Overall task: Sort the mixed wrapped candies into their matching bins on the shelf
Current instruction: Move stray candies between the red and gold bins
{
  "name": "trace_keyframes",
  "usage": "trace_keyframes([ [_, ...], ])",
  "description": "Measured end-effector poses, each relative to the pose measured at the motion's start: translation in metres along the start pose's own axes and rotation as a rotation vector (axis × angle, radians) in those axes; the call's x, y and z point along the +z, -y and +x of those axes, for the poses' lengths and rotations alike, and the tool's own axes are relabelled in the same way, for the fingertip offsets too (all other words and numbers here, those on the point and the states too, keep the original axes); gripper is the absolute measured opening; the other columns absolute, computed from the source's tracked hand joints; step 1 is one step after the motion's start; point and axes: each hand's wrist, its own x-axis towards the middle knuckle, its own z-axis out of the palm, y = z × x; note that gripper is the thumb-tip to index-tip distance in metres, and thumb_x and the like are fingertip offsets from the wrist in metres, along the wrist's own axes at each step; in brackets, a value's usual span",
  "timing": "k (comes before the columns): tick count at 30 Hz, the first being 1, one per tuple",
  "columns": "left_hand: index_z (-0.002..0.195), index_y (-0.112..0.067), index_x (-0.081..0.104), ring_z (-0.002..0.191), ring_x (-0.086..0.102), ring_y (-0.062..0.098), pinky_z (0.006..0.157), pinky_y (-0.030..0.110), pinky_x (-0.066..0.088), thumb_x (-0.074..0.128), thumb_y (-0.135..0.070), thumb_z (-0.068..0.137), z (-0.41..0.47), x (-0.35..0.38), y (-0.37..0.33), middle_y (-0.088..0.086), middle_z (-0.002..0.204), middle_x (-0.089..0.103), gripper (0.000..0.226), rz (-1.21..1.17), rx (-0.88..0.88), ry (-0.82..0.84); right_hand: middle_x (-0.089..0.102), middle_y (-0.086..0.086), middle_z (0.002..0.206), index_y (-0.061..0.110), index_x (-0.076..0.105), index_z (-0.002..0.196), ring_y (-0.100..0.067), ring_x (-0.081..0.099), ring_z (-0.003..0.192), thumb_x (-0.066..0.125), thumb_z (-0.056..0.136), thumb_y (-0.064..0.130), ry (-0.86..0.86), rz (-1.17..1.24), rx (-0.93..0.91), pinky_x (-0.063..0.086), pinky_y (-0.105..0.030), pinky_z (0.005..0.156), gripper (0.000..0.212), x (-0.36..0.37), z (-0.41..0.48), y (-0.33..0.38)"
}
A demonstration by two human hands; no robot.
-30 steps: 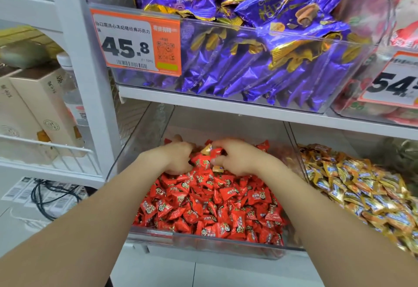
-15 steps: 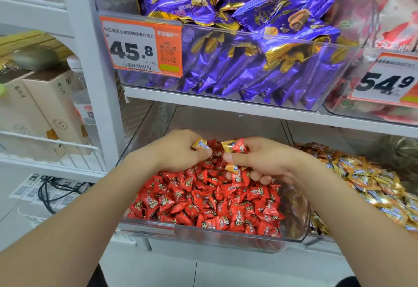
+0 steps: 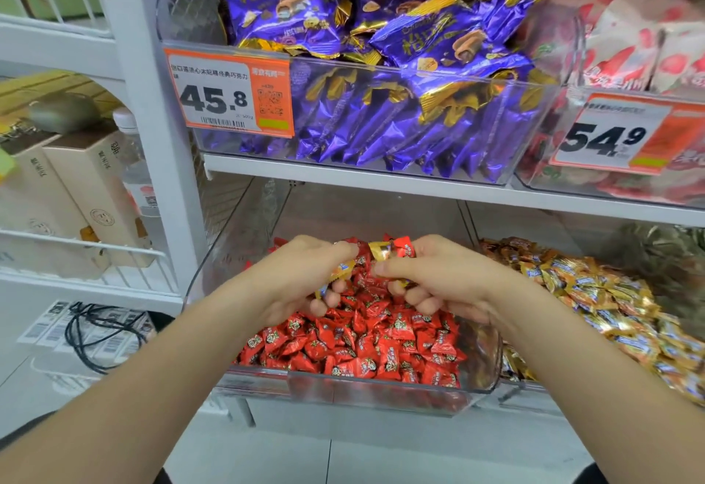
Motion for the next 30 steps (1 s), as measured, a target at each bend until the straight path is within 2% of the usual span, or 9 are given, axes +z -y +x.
trace_keyframes([
  [3,0.109,-0.002,0.065,0.059,0.064,0.017,0.045,0.025,0.046,0.057,-0.022,0.105,0.001,0.005,0.001,0.011,0.084,0.075,0.022,0.01,-0.005,0.031,0.052,0.001,0.063,0.018,0.06,0.082,-0.009,0.037,0.045,0.075,0.09,0.026,-0.022,-0.154,0.079,0.031,-0.022,0.04,0.019,0.002,-0.007,0.004],
  [7,0.109,-0.026,0.074,0.057,0.05,0.011,0.045,0.026,0.043,0.052,-0.027,0.109,0.004,0.01,0.006,0.001,0.076,0.059,0.022,0.202,0.202,0.037,0.053,-0.002,0.058,0.013,0.059,0.076,-0.021,0.049,0.05,0.074,0.085,0.03,-0.079,-0.485,0.033,0.046,-0.03,0.05,0.023,0.005,-0.015,0.005],
  [12,0.099,-0.032,0.074,0.061,0.041,0.022,0.052,0.035,0.04,0.072,-0.048,0.095,-0.001,0.014,0.003,-0.002,0.066,0.062,0.016,0.36,0.355,0.173,0.039,0.005,0.047,0.016,0.049,0.061,-0.017,0.039,0.044,0.072,0.08,0.029,-0.071,-0.73,-0.055,0.034,-0.03,0.046,0.032,0.011,-0.022,0.007],
  [15,0.093,-0.028,0.075,0.062,0.039,0.023,0.051,0.033,0.034,0.08,-0.047,0.089,0.001,0.015,0.003,0.004,0.067,0.064,0.019,0.297,0.366,0.102,0.039,0.007,0.044,0.016,0.049,0.056,-0.015,0.037,0.045,0.073,0.078,0.03,-0.104,-0.754,-0.067,0.033,-0.028,0.044,0.036,0.011,-0.025,0.006],
  [18,0.094,-0.029,0.077,0.054,0.046,0.01,0.053,0.024,0.039,0.082,-0.048,0.086,0.006,0.009,0.005,-0.015,0.059,0.054,0.021,0.365,0.358,-0.011,0.039,0.002,0.048,0.013,0.051,0.055,-0.018,0.035,0.048,0.07,0.079,0.039,-0.156,-0.776,-0.071,0.033,-0.03,0.049,0.041,0.003,-0.034,0.009],
  [20,0.106,-0.035,0.076,0.081,0.065,-0.001,0.074,0.023,0.051,0.08,-0.054,0.085,0.008,0.005,0.007,-0.022,0.087,0.07,0.029,0.583,0.398,-0.05,0.04,0.002,0.049,0.013,0.051,0.055,-0.016,0.035,0.048,0.064,0.079,0.046,-0.222,-0.712,-0.14,0.033,-0.031,0.05,0.043,-0.005,-0.046,0.011],
  [22,0.115,-0.04,0.072,0.106,0.065,0.003,0.093,0.029,0.051,0.074,-0.058,0.089,0.007,0.011,0.009,-0.018,0.111,0.072,0.032,0.725,0.409,-0.063,0.036,0.005,0.051,0.015,0.044,0.056,-0.015,0.033,0.05,0.056,0.08,0.048,-0.297,-0.611,-0.23,0.031,-0.031,0.052,0.042,-0.013,-0.057,0.01],
  [26,0.095,-0.032,0.072,0.051,0.057,-0.002,0.052,0.02,0.043,0.071,-0.039,0.096,-0.009,0.041,0.002,-0.022,0.059,0.063,0.007,0.576,0.487,-0.055,0.034,0.0,0.058,0.017,0.039,0.061,-0.015,0.03,0.052,0.054,0.094,0.039,-0.389,-0.444,-0.261,0.027,-0.03,0.052,0.042,-0.029,-0.084,0.001],
  [30,0.093,-0.018,0.069,0.043,0.048,0.012,0.043,0.02,0.036,0.073,-0.024,0.097,-0.036,0.083,-0.017,-0.007,0.049,0.055,0.008,0.335,0.512,0.096,0.04,-0.001,0.055,0.015,0.055,0.066,-0.016,0.034,0.045,0.064,0.101,0.04,-0.351,-0.162,-0.152,0.028,-0.025,0.046,0.045,-0.06,-0.106,-0.019],
])
